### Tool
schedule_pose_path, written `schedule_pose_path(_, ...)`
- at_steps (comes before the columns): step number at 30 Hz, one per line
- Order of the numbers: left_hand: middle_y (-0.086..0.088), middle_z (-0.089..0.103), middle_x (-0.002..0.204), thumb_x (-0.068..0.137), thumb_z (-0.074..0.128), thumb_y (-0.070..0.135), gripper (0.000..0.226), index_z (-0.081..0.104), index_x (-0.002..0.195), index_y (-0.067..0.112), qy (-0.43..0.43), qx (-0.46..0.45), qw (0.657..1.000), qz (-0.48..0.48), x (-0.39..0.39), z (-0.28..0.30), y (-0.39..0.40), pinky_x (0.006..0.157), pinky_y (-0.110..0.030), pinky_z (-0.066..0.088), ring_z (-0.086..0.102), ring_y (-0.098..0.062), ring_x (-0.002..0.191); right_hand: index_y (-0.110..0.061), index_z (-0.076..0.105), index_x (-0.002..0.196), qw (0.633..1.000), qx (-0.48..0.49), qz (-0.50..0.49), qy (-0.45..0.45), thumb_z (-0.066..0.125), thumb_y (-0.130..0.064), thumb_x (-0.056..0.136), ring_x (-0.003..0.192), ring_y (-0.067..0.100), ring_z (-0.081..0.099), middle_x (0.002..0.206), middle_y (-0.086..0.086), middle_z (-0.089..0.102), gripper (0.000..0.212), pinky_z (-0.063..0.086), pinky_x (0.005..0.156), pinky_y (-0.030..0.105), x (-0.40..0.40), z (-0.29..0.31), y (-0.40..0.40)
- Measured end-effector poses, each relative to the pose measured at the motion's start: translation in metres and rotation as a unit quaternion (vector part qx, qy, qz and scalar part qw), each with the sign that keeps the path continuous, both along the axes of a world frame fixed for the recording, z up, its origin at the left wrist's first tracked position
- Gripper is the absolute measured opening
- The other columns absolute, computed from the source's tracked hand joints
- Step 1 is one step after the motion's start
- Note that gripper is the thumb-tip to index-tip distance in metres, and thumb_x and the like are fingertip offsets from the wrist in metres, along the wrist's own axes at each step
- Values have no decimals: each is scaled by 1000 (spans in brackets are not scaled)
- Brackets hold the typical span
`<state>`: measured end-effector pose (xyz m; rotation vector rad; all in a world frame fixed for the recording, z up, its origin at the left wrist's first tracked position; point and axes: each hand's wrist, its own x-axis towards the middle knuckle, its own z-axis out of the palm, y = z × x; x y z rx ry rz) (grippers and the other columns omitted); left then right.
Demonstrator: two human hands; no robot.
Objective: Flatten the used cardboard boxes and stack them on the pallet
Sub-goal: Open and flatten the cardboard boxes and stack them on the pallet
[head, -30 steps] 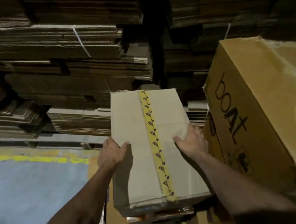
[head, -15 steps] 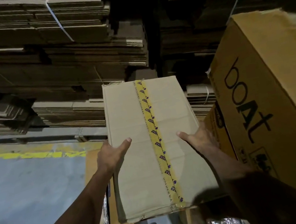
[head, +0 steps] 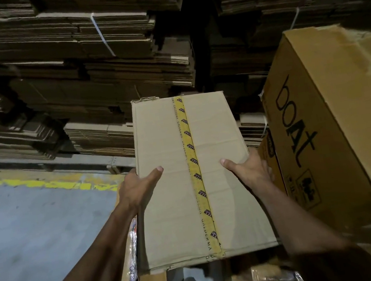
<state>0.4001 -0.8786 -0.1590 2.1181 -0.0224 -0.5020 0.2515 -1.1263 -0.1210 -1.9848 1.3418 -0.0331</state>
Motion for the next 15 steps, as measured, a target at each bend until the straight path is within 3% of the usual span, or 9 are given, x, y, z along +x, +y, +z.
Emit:
schedule_pose_path(5, 6, 73, 90, 66, 64, 74, 60, 72, 99, 24, -30, 11, 999, 35, -58, 18, 37, 81, -40, 58, 68, -20, 87, -25, 45, 138, 998, -8, 42, -35, 75, -68, 72, 120, 37, 53, 129, 9, 59, 85, 39, 90, 40, -38, 15, 22)
schedule_pose_path(10, 3, 68, 91, 77, 70, 63, 47, 68, 101, 23, -64, 24, 990, 122, -148, 29, 75, 72, -32, 48, 64, -24, 88, -27, 43, 140, 990, -1, 112, -86, 75, -69, 70, 126, 39, 49, 134, 9, 59, 88, 39, 106, 52, -87, 20, 48)
schedule_pose_path(15, 5, 71, 92, 65, 65, 71, 61, 69, 102, 22, -67, 4, 977, 203, -244, 48, 113, 69, -30, 49, 67, -20, 88, -28, 38, 141, 976, -23, 202, -82, 70, -76, 67, 124, 37, 52, 134, 8, 58, 94, 42, 104, 54, -138, 37, 75)
